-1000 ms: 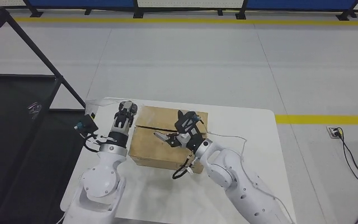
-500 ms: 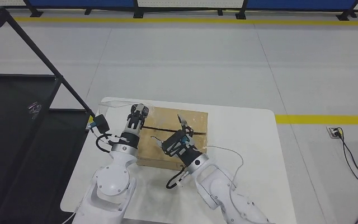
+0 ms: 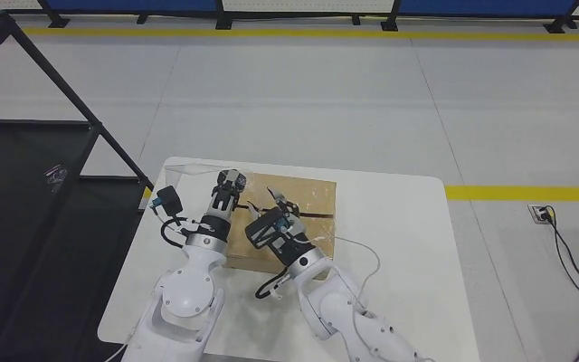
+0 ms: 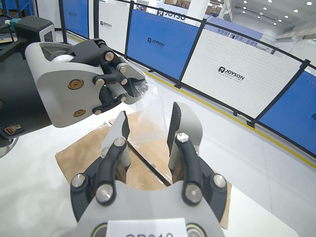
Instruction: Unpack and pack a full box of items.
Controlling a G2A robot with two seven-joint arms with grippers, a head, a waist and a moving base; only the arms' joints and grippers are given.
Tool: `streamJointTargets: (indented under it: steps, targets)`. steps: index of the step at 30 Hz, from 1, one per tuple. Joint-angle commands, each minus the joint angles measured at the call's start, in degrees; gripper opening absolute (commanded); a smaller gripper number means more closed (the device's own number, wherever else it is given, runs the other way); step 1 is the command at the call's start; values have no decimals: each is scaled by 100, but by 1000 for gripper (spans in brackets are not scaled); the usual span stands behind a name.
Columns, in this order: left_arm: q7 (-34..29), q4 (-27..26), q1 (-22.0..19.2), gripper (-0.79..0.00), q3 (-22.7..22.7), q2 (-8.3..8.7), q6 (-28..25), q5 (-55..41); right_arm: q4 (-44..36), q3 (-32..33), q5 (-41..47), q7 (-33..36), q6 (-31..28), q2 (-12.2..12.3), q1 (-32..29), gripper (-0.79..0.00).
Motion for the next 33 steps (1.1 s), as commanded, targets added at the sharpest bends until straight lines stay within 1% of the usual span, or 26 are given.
streamJointTargets:
  steps: [1, 6, 8, 9, 10, 12, 13, 15, 20, 21, 23, 25, 27, 28, 29, 31, 32, 33]
  targets:
    - [-11, -13, 11, -785, -7, -6, -4, 3, 23, -39, -142, 83, 119, -31, 4, -403]
    - [-34, -40, 35, -785, -17, -23, 11, 14, 54, -117, -405, 203, 340, -114, -9, -403]
    - [-38, -46, 41, -785, -22, -30, 15, 23, 62, -128, -503, 193, 410, -141, -32, -416]
    - [-28, -48, 45, -785, -27, -34, 22, 23, 62, -130, -545, 184, 441, -153, -47, -437]
    - [-24, -52, 48, -785, -27, -37, 29, 32, 63, -130, -582, 180, 468, -165, -62, -486]
    - [-25, -64, 58, -785, -29, -44, 35, 41, 65, -121, -644, 194, 489, -187, -83, -557]
    - [-21, -68, 65, -785, -34, -48, 48, 34, 64, -115, -667, 196, 491, -198, -92, -613]
    - [-26, -86, 80, -785, -42, -54, 58, 40, 70, -94, -696, 202, 486, -219, -108, -782]
    - [-45, -109, 110, -785, -75, -67, 71, 46, 75, -34, -753, 194, 462, -267, -148, -785]
    - [-51, -111, 114, -736, -83, -69, 74, 47, 68, -21, -766, 201, 452, -276, -152, -785]
    - [-71, -109, 125, -591, -101, -73, 76, 49, 47, 11, -791, 231, 431, -294, -159, -785]
    - [-96, -106, 142, -468, -122, -76, 77, 48, -3, 57, -791, 281, 436, -311, -177, -785]
    - [-127, -106, 166, -403, -146, -77, 70, 52, -67, 115, -739, 331, 453, -329, -206, -785]
    - [-156, -105, 182, -262, -160, -77, 61, 48, -103, 150, -721, 340, 471, -337, -217, -785]
    - [-194, -102, 199, -175, -178, -75, 50, 53, -137, 180, -689, 354, 473, -346, -234, -785]
    - [-255, -92, 243, -34, -223, -69, 14, 77, -215, 253, -607, 369, 496, -362, -265, -785]
    - [-286, -83, 266, 0, -245, -66, -17, 93, -249, 277, -579, 371, 472, -369, -277, -785]
    - [-311, -69, 292, 0, -272, -62, -41, 107, -284, 312, -531, 387, 455, -376, -289, -785]
